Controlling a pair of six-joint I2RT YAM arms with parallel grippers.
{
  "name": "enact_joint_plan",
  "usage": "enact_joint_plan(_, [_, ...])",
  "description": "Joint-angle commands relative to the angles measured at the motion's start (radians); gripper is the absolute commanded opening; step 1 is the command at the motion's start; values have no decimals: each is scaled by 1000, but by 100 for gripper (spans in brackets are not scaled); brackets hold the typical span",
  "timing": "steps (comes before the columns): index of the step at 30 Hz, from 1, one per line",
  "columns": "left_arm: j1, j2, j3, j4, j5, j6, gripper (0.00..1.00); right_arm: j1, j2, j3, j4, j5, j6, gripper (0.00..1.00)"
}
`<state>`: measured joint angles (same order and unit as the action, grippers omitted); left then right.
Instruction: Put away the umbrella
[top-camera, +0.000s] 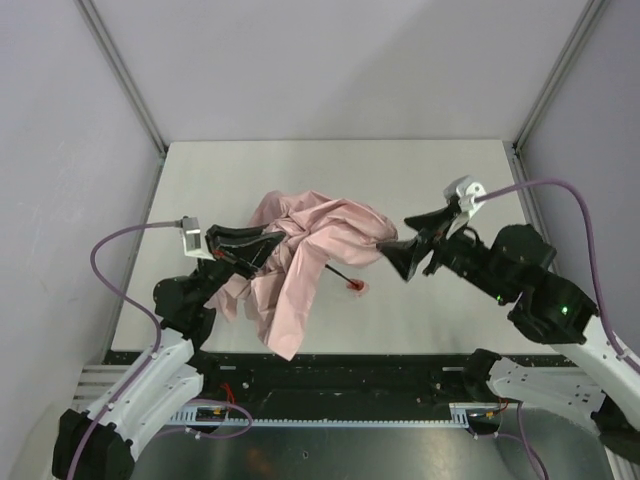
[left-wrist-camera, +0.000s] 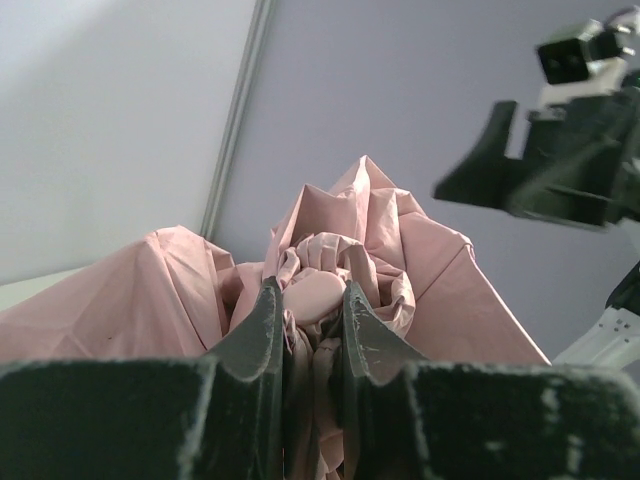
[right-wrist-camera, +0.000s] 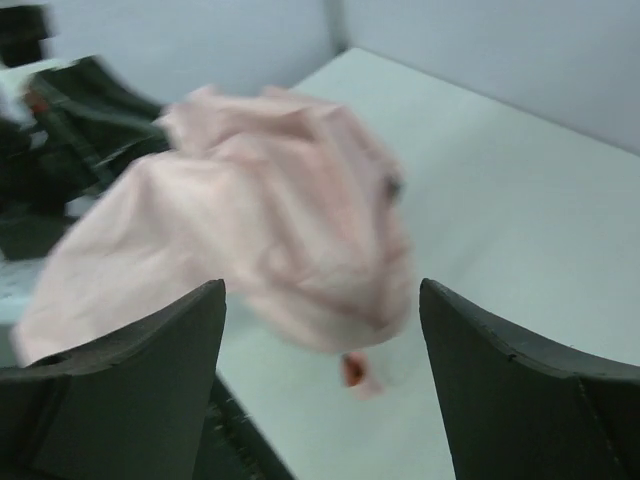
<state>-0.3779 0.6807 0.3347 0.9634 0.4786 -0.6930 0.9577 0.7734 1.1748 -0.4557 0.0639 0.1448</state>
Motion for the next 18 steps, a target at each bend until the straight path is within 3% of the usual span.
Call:
enact_joint_plan(1, [38, -18, 63, 90, 131, -37, 0, -224, 72, 27, -71, -176, -114, 81])
enact_joint_plan(7, [51, -25, 80, 90, 238, -47, 0, -313, 70, 19, -17, -429, -191, 84])
enact_joint_plan(10, [55, -32, 82, 90, 247, -45, 0, -317, 84, 18, -29, -547, -184, 79])
enact_joint_plan(15, [61, -36, 84, 90, 199, -46, 0, -312, 93, 6, -17, -721, -137, 48])
enact_joint_plan(18, [61, -31, 85, 90, 138, -47, 0, -272, 90, 0, 20, -762, -92, 22])
